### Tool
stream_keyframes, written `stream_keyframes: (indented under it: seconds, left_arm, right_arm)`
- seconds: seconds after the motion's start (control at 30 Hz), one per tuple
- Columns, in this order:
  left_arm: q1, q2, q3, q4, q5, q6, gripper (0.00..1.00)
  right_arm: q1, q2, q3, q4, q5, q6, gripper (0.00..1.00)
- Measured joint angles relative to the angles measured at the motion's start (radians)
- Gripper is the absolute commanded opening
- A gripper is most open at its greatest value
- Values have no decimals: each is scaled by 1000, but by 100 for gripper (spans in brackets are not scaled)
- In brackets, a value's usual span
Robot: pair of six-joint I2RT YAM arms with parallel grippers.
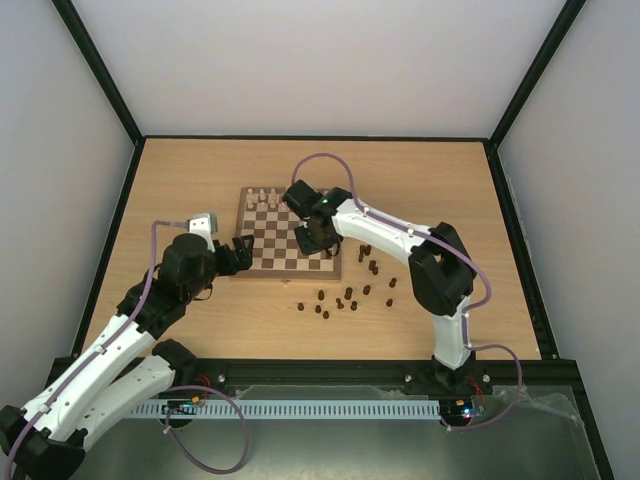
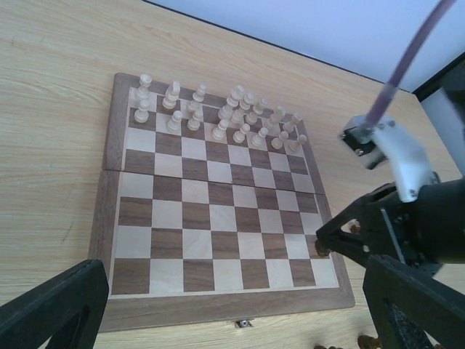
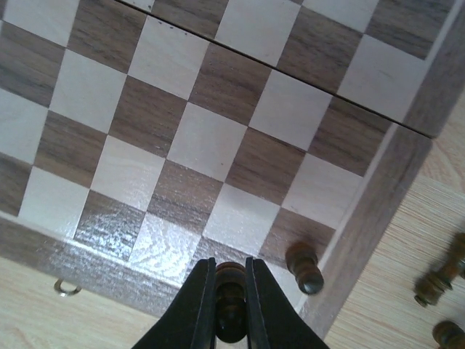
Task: Set up the chess pieces on the board
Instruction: Place the chess piece on the chessboard.
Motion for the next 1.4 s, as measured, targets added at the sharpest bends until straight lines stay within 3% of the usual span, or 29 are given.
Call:
stream_keyframes:
  seconds: [0.33,0.93,1.4]
  left_arm:
    - [0,-15,0,-17,-10,-2,99]
    - [0,-17,0,-23,-17,-3,99]
    - [0,-21,0,-24,-21,-3,99]
  right_arm:
    - [5,98,55,-28,34,5,9]
    - [5,134,59,-23,25,3,14]
    - [5,139,59,-15,19,2,31]
